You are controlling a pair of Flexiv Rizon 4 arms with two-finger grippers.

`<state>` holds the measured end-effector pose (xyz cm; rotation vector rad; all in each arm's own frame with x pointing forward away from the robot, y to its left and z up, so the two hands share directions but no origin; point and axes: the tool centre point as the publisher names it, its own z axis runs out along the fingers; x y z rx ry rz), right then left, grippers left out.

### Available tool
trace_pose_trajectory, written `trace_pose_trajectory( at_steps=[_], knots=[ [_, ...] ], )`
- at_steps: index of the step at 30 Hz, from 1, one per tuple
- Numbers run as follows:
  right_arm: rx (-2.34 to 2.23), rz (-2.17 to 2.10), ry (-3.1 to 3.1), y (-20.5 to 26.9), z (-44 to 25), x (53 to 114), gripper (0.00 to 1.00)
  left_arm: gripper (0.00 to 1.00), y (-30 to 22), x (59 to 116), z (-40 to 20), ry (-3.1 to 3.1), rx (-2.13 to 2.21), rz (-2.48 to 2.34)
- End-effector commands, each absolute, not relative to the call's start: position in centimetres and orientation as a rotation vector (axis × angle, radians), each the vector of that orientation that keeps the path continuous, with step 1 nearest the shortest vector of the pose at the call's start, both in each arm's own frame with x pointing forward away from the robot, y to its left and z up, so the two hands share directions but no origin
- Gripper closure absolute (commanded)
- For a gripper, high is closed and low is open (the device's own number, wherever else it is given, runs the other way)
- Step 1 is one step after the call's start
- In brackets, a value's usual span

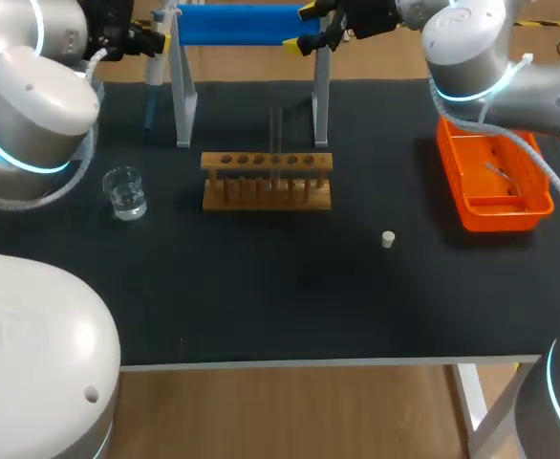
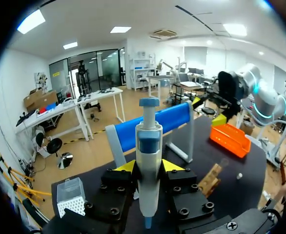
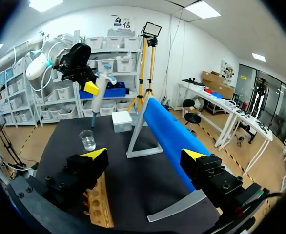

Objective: Invert the test tube, pick up the pipette, mount the tip to pipette, aspirate from beaker and dispense into the tube, eject the tip, return the pipette, and cap with the stopper.

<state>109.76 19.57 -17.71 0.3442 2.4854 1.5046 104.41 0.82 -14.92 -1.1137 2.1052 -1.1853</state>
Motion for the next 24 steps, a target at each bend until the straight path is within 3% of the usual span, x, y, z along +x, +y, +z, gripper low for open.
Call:
trace_pose_trajectory(
  at_steps=[1,24],
  knots=[
    [0.343,1.502,2.491,19.5,-17.6,109.9,0.00,1.00,-1.1,107.1,-15.7,2.109,-1.158,-1.092],
    [0.343,1.502,2.491,19.5,-17.6,109.9,0.00,1.00,-2.6,110.5,-15.8,1.958,-1.390,-0.928]
  ],
)
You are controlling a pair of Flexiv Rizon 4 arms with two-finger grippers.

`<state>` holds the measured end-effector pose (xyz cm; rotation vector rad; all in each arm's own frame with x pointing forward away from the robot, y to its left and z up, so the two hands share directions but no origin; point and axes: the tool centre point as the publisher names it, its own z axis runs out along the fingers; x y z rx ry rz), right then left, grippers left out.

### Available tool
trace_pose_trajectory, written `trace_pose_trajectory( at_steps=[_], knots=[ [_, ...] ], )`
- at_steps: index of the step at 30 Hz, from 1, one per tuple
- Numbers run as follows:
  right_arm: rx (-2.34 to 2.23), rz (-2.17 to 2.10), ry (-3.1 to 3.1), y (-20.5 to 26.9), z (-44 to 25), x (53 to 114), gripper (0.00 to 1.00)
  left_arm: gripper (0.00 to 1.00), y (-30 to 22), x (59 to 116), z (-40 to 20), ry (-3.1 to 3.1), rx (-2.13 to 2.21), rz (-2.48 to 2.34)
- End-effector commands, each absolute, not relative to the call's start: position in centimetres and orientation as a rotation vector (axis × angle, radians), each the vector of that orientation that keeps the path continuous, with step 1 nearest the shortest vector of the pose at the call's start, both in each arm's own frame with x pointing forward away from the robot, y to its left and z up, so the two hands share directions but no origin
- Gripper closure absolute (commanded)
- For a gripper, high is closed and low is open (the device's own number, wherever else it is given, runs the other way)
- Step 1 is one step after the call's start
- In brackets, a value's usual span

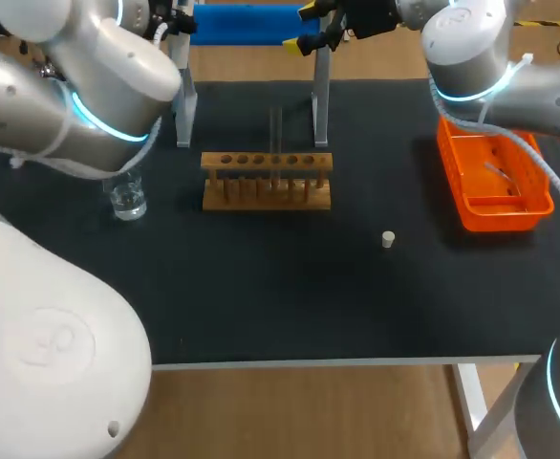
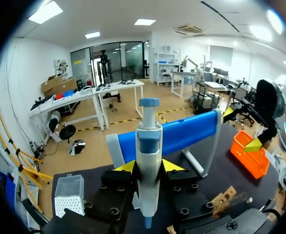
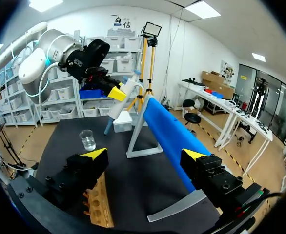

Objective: Invert the test tube, pick up the pipette, mount the tip to pipette, aspirate from beaker and dispense into the tube, eject the tip, return the pipette, and cap with the stopper.

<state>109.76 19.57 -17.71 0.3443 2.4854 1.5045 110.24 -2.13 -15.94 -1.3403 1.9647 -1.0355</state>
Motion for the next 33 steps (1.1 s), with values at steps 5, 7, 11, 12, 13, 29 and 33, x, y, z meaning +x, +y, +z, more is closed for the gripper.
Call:
trace_pose_trajectory(
  at_steps=[5,7,11,12,13,29,33],
  knots=[
    [0.343,1.502,2.491,19.5,-17.6,109.9,0.00,1.00,-2.5,110.9,-15.8,1.923,-1.443,-0.907],
    [0.343,1.502,2.491,19.5,-17.6,109.9,0.00,1.00,-2.5,111.1,-15.8,1.907,-1.463,-0.898],
    [0.343,1.502,2.491,19.5,-17.6,109.9,0.00,1.00,-2.8,111.5,-15.9,1.889,-1.483,-0.887],
    [0.343,1.502,2.491,19.5,-17.6,109.9,0.00,1.00,-2.9,111.7,-15.9,1.885,-1.487,-0.889],
    [0.343,1.502,2.491,19.5,-17.6,109.9,0.00,1.00,-3.0,111.8,-15.9,1.880,-1.493,-0.885],
    [0.343,1.502,2.491,19.5,-17.6,109.9,0.00,1.00,-3.8,113.3,-16.8,1.842,-1.582,-0.830],
    [0.343,1.502,2.491,19.5,-17.6,109.9,0.00,1.00,-4.0,113.7,-17.1,1.841,-1.595,-0.813]
  ],
)
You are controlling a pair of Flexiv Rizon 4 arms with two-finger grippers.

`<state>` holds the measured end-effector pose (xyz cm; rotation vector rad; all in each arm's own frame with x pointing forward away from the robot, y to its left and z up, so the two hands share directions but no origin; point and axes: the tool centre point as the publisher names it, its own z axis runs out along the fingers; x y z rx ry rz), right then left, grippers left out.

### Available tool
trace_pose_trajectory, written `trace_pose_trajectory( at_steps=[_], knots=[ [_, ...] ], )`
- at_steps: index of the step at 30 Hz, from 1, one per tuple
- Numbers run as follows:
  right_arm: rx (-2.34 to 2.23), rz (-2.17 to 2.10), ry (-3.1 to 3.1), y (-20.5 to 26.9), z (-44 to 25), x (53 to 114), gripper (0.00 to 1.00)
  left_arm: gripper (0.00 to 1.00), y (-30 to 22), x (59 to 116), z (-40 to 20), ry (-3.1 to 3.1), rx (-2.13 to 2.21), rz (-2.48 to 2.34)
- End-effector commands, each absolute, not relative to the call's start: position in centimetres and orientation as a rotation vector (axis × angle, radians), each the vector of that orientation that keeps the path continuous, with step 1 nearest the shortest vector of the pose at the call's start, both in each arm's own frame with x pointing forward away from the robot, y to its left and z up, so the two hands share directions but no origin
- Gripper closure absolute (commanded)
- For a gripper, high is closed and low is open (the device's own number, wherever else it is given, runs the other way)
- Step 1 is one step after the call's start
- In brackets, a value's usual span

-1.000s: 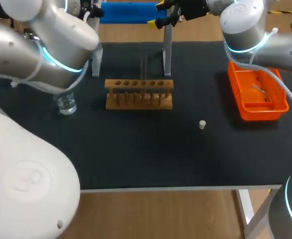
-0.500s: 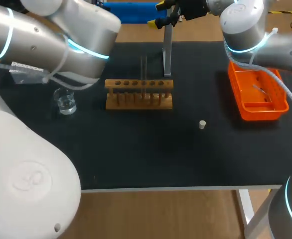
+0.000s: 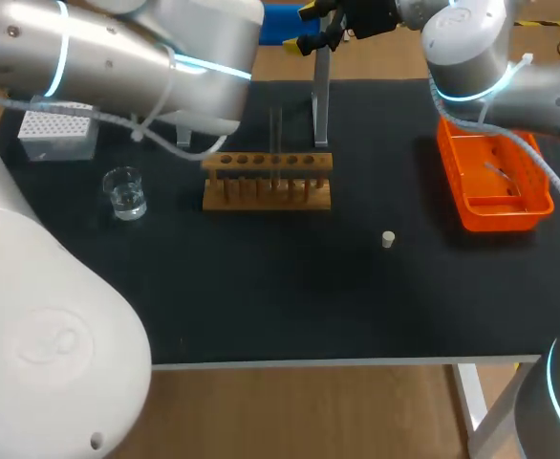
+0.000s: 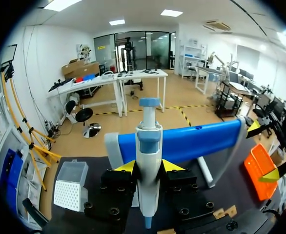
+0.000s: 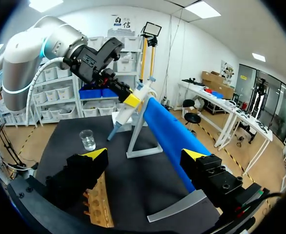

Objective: Invert the test tube, pick up the pipette, mount the tip to pipette, aspirate from beaker and dispense into the tube, eject the tip, return the pipette, and cap with the stopper.

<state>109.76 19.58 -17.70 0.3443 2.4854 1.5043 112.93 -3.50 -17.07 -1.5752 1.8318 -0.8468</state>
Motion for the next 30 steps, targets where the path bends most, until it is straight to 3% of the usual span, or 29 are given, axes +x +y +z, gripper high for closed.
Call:
trace_pose_trajectory(
  at_steps=[1,30],
  knots=[
    [0.343,1.502,2.491,19.5,-17.6,109.9,0.00,1.00,-4.0,113.7,-17.1,1.840,-1.596,-0.812],
    [0.343,1.502,2.491,19.5,-17.6,109.9,0.00,1.00,-4.4,115.6,-18.1,1.833,-1.652,-0.741]
  ],
)
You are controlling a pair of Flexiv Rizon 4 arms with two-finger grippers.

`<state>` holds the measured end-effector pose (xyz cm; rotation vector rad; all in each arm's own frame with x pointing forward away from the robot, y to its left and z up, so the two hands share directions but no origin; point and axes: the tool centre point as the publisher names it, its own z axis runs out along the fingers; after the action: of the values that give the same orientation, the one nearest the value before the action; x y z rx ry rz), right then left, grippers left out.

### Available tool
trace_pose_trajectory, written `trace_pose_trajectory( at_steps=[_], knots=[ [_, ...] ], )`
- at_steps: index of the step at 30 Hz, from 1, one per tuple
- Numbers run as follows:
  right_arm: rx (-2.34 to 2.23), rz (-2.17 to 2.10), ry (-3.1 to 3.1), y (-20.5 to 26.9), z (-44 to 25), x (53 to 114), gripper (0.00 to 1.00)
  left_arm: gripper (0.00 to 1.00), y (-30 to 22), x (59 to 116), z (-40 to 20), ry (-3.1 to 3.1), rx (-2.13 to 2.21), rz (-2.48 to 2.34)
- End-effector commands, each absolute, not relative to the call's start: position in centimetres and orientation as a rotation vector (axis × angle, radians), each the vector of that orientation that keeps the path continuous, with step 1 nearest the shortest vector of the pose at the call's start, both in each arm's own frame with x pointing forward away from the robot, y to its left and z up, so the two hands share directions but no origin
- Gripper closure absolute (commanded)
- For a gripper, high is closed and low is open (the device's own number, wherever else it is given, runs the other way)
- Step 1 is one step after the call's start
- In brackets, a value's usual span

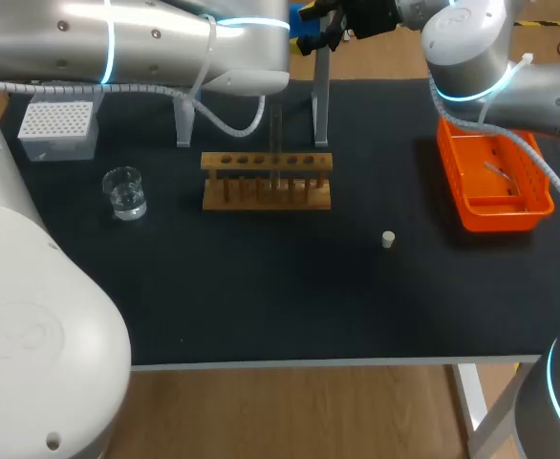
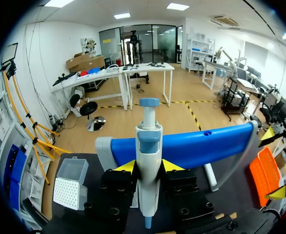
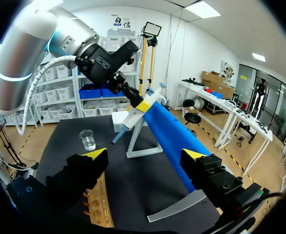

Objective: Invert the test tube, pick up the pipette, mount the tip to pipette, aspirate from beaker and dispense into the tube, eject the tip, return the pipette, and cap with the stopper.

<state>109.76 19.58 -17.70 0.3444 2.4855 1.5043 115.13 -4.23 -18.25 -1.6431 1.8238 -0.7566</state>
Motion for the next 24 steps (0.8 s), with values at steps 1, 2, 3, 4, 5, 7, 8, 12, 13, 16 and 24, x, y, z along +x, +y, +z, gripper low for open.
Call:
trace_pose_trajectory(
  at_steps=[1,2,3,4,5,7,8,12,13,16,24],
  knots=[
    [0.343,1.502,2.491,19.5,-17.6,109.9,0.00,1.00,-4.4,115.7,-18.2,1.834,-1.652,-0.740],
    [0.343,1.502,2.491,19.5,-17.6,109.9,0.00,1.00,-4.4,115.7,-18.2,1.835,-1.654,-0.738],
    [0.343,1.502,2.491,19.5,-17.6,109.9,0.00,1.00,-4.4,115.7,-18.2,1.835,-1.655,-0.736],
    [0.343,1.502,2.491,19.5,-17.6,109.9,0.00,1.00,-4.4,115.8,-18.3,1.836,-1.656,-0.735],
    [0.343,1.502,2.491,19.5,-17.6,109.9,0.00,1.00,-4.4,115.8,-18.4,1.836,-1.658,-0.733],
    [0.343,1.502,2.491,19.5,-17.6,109.9,0.00,1.00,-4.5,115.8,-18.5,1.838,-1.661,-0.729],
    [0.343,1.502,2.491,19.5,-17.6,109.9,0.00,1.00,-4.5,115.9,-18.6,1.839,-1.663,-0.727],
    [0.343,1.502,2.491,19.5,-17.6,109.9,0.00,1.00,-4.5,115.9,-18.8,1.843,-1.669,-0.720],
    [0.343,1.502,2.491,19.5,-17.6,109.9,0.00,1.00,-4.5,116.0,-18.9,1.844,-1.671,-0.718],
    [0.343,1.502,2.491,19.5,-17.6,109.9,0.00,1.00,-4.6,116.1,-19.1,1.847,-1.675,-0.713],
    [0.343,1.502,2.491,19.5,-17.6,109.9,0.00,0.88,-4.7,116.0,-19.4,1.848,-1.696,-0.706]
  ],
)
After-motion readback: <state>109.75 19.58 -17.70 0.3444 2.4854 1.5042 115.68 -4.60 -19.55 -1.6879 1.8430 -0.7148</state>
